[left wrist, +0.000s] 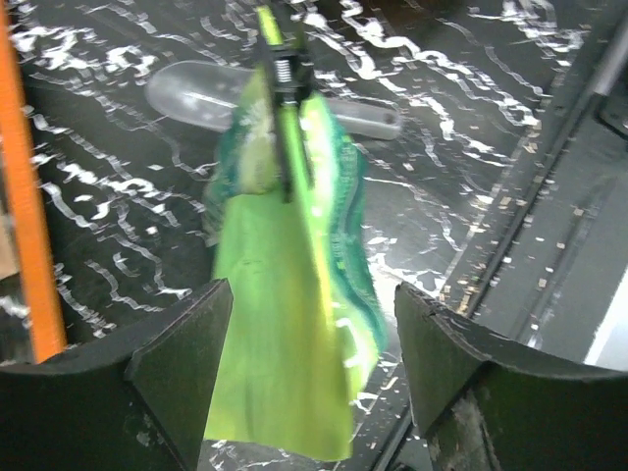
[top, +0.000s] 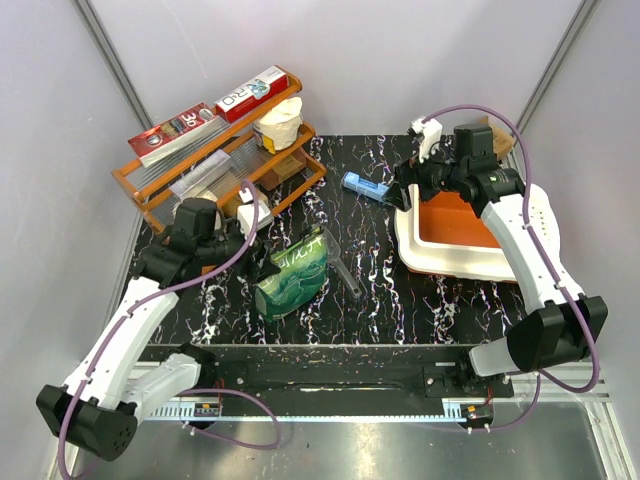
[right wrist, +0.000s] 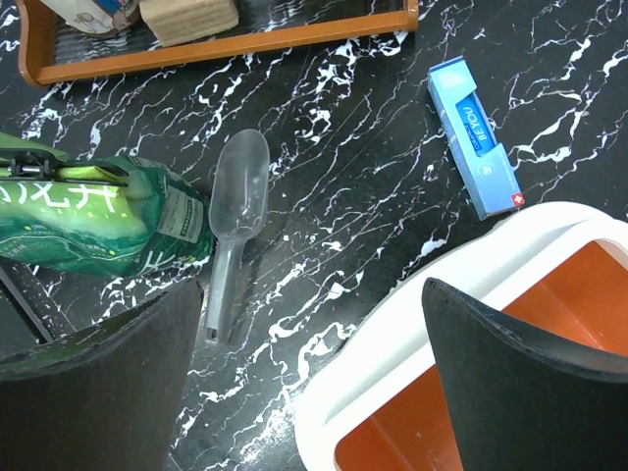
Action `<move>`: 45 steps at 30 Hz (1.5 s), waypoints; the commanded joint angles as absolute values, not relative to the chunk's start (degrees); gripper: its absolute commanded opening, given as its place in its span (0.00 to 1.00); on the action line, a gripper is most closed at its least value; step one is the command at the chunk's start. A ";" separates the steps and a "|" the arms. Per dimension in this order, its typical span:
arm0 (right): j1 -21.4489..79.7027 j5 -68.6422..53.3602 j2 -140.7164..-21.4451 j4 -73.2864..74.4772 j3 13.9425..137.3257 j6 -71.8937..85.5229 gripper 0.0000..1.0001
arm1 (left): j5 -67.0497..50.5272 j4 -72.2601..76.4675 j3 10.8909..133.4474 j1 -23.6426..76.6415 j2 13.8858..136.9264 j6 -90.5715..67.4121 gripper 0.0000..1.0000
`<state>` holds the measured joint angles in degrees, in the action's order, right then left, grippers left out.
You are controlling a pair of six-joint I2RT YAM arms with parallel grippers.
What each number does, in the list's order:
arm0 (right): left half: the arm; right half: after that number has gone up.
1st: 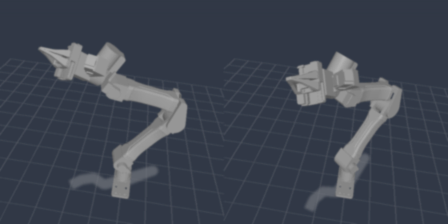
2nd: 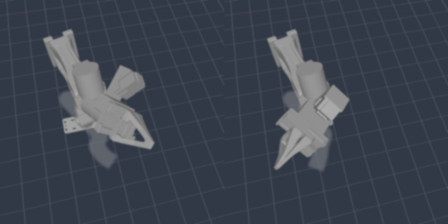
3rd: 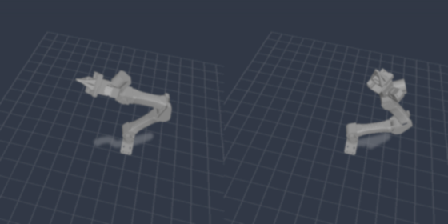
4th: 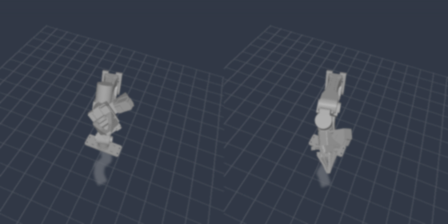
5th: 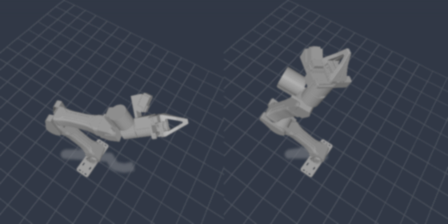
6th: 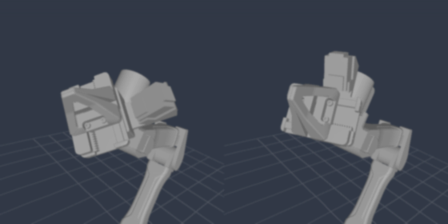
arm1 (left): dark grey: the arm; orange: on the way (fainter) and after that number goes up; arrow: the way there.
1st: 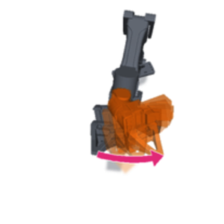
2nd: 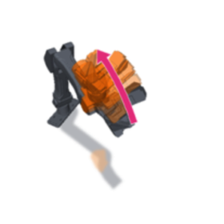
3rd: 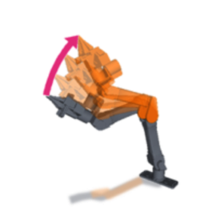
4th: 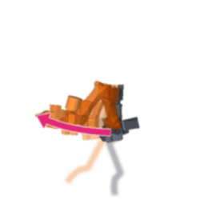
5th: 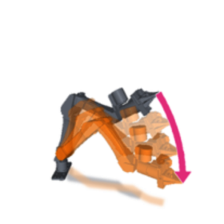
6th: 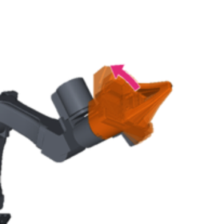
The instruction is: Fill the litter box with clean litter
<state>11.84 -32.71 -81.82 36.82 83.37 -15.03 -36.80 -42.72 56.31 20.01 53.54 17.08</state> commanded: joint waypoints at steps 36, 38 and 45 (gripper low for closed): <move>18.37 -36.74 -86.13 33.58 87.19 -21.62 0.99 | -19.42 -47.37 66.80 20.04 66.10 56.69 0.00; 18.81 -36.74 -86.57 33.57 87.36 -21.88 0.99 | -19.77 -47.29 65.57 19.86 65.66 55.11 0.00; 20.12 -37.35 -88.41 33.84 88.06 -21.88 0.99 | -18.19 -45.44 61.53 16.62 61.27 52.39 0.00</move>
